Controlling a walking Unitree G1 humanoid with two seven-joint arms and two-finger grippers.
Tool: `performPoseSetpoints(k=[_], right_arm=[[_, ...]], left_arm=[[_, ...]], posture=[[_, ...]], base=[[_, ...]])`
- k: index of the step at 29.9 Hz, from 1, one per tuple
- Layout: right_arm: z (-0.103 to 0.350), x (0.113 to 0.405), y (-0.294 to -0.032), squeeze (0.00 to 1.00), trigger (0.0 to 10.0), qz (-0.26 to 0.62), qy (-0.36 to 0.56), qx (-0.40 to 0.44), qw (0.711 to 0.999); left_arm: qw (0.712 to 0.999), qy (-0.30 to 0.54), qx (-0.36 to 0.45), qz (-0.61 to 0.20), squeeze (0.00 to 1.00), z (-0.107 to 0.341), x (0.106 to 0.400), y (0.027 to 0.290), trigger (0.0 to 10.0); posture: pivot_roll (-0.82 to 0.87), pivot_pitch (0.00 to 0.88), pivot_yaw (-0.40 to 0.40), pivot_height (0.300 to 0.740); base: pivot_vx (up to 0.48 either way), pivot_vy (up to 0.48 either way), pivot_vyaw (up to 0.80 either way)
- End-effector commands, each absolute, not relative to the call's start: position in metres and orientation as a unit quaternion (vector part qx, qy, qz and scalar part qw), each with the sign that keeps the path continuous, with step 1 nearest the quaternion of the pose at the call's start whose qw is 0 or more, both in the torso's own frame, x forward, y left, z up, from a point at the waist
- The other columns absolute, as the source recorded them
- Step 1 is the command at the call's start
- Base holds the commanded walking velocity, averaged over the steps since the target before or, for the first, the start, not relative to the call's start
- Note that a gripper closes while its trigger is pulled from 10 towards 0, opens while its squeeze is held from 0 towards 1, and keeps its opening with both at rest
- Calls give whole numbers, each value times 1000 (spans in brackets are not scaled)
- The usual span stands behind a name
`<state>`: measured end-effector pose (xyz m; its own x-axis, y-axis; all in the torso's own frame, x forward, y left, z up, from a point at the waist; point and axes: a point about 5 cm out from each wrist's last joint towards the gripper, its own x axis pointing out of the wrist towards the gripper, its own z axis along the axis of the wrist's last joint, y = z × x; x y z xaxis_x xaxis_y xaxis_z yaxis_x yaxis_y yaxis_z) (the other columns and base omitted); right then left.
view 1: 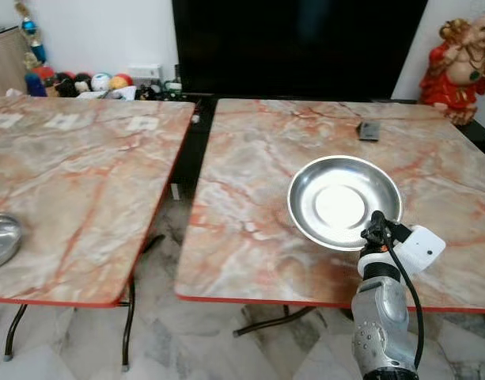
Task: Setting the table
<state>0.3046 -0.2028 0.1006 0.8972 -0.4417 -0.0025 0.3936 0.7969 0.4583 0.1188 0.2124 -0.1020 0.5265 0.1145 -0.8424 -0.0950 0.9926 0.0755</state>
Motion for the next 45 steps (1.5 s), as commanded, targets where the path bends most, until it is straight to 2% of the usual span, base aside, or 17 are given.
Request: performPoseSetpoints(k=[1,5,24,28,37,45], right_arm=[[109,306,-206,0,10000,-238,-67,236,940],[103,299,-212,0,10000,-276,-53,254,925],[98,280,-209,0,10000,-320,20,255,912],[101,271,-212,0,10000,-346,23,267,899],[89,265,-206,0,10000,-332,76,262,903],[81,262,-215,0,10000,-321,101,237,911]], left_arm=[[864,501,1,51,0,-107,108,205,10000],[862,503,-1,57,0,-107,108,206,10000],[863,503,3,56,0,-106,109,207,10000],[862,504,5,54,0,-107,108,207,10000],[862,504,9,50,0,-106,108,207,10000],[862,505,10,49,0,-107,108,207,10000]], posture=[[3,0,2,740],[2,0,2,740],[4,0,1,740],[-6,0,3,740],[-3,0,-3,740],[-3,0,-5,740]], base=[[0,-337,0],[0,0,0],[0,0,0],[0,0,0],[0,0,0],[0,0,0]])
